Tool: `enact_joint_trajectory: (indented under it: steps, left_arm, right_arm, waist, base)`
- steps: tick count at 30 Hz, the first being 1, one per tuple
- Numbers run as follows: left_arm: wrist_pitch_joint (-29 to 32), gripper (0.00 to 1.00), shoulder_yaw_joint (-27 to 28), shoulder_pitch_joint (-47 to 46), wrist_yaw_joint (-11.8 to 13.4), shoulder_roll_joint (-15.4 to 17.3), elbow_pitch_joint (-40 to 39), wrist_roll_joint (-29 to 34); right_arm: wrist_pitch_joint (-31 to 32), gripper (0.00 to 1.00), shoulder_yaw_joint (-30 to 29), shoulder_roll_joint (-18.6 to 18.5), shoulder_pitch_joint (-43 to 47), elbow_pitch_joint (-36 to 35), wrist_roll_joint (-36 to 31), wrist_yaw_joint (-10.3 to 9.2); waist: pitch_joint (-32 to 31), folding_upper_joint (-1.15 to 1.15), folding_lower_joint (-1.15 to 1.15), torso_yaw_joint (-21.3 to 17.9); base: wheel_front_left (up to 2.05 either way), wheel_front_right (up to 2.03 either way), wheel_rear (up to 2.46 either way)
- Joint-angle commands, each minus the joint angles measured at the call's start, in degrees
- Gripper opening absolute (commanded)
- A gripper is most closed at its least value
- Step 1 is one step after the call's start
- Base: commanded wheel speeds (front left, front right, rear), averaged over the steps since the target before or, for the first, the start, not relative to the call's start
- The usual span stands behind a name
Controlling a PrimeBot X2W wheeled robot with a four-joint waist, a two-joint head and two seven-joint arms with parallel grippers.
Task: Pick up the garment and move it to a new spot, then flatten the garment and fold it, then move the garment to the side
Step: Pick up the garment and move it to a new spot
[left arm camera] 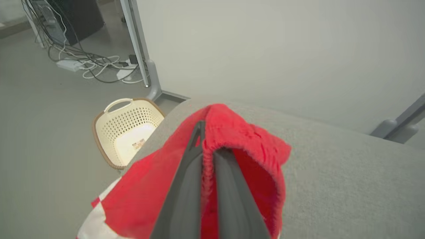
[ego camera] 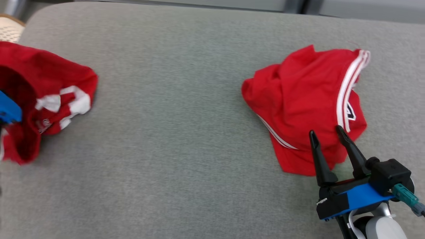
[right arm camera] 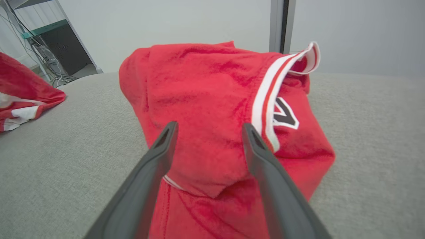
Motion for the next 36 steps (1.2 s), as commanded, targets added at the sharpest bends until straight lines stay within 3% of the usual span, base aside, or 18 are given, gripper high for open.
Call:
enact_joint_trajectory:
  steps: [1, 2, 11, 21, 28, 36]
  left_arm:
    - [0.9, 0.72, -0.3, 0.5, -0.3, -0.3, 0.7, -0.6]
    - [2.8, 1.0, -0.4, 0.6, -0.4, -0.8, 2.0, -1.4]
    - [14.3, 1.0, -3.9, -0.3, -1.1, -1.0, 4.1, -2.9]
    - [23.6, 1.0, -4.1, 3.9, 0.5, -1.8, -6.0, -6.9]
    - [16.0, 1.0, -0.8, 12.9, 1.0, -4.9, -19.4, -9.7]
    - [-4.8, 1.0, 2.7, 28.8, -0.3, -13.3, -28.8, -9.1]
  right_arm:
    - [-0.2, 1.0, 0.2, -0.2, -0.9, -0.1, 0.2, 0.03]
    - [-0.4, 1.0, 0.2, -0.2, -0.9, 0.0, 0.5, 0.03]
    - [-2.8, 1.0, -0.1, -0.2, 0.4, 3.3, 2.7, 0.03]
    - [-4.8, 1.0, -0.4, -0.2, 4.0, 7.2, 5.1, 0.03]
    - [-5.2, 1.0, -2.1, -0.2, 7.0, 7.1, 5.4, 0.03]
    - [-3.6, 1.0, -5.3, -0.2, 9.7, 5.1, 4.1, 0.03]
  waist:
    - [1.1, 0.0, -0.01, -2.1]
    - [1.0, 0.0, -0.01, -2.5]
    - [-5.2, 0.0, -0.01, -3.8]
    - [-15.5, 0.0, -0.01, -2.4]
    - [-19.3, 0.0, -0.01, -3.1]
    - [-20.8, 0.0, -0.01, -5.6]
  base:
    - [0.0, 0.0, 0.0]
    - [0.0, 0.0, 0.0]
    - [0.0, 0.0, 0.0]
    - [0.0, 0.0, 0.0]
    - [0.0, 0.0, 0.0]
    - [0.0, 0.0, 0.0]
